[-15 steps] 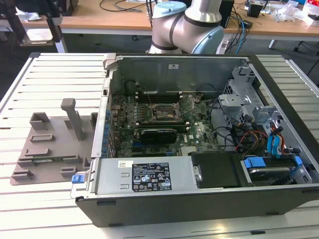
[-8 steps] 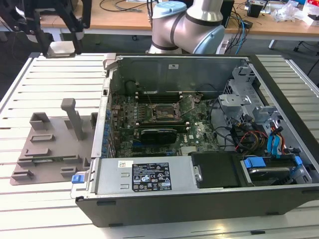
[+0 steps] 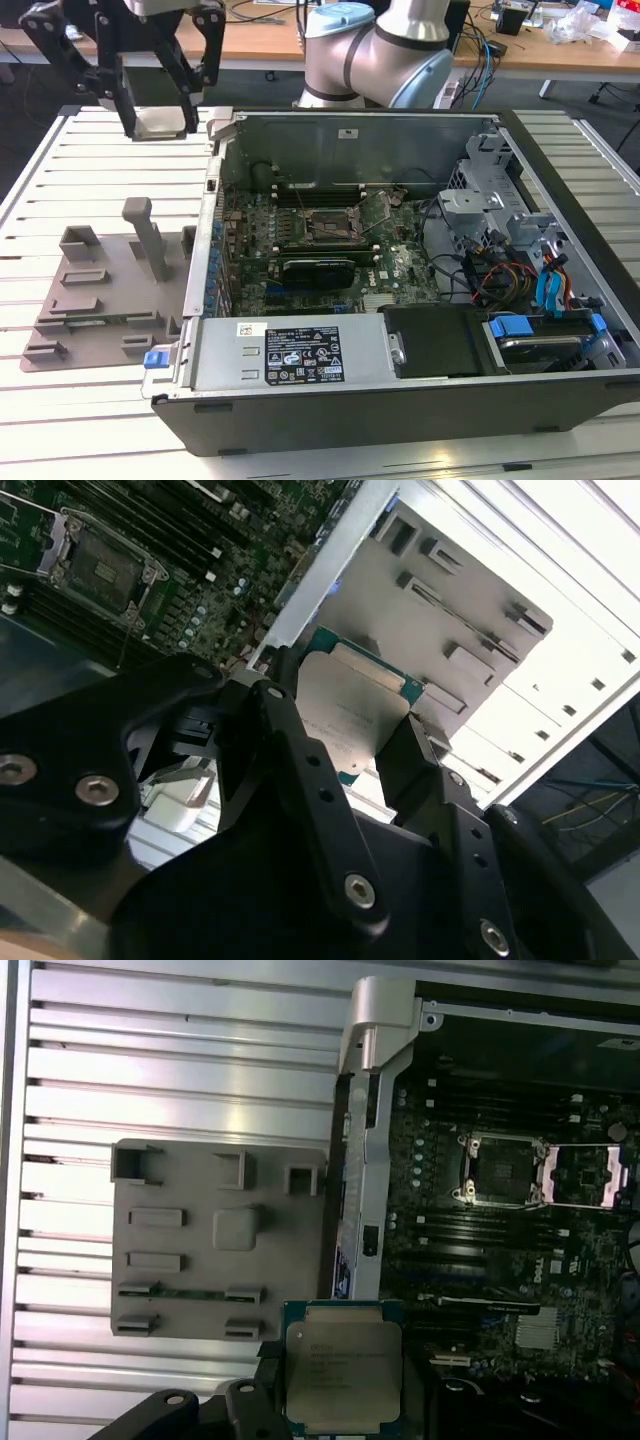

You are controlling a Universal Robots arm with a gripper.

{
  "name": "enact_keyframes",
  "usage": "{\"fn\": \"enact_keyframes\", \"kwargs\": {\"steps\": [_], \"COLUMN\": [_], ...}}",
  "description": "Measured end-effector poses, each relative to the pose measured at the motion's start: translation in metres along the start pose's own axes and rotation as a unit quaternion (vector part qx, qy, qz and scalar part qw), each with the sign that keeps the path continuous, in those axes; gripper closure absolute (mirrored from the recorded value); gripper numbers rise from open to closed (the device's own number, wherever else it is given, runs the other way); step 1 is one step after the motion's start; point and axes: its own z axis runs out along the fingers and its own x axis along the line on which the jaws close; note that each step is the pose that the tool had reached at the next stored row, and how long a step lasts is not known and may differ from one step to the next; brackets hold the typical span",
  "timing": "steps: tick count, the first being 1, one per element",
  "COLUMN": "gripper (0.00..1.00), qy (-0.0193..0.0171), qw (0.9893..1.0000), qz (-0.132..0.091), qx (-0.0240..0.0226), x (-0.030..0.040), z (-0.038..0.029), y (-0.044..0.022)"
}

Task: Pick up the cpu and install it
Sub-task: 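Pick up the cpu and move it towards the insertion slot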

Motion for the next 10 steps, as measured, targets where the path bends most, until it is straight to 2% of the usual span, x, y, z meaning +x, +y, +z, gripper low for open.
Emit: {"fn": "enact_keyframes", "kwargs": {"steps": [4, 6, 10], "gripper": [0.45, 0.45, 0.45], "qy": [0.0001, 0.0000, 0.0000], "qw": [1.0000, 1.0000, 1.0000], "qz": [0.000, 0.000, 0.000], "qx": [0.0001, 0.0000, 0.0001], "x": [-0.0126, -0.0221, -0.0360], "z": [0.0139, 0.0210, 0.0283], "y": [-0.0006, -0.0012, -0.0014]}}
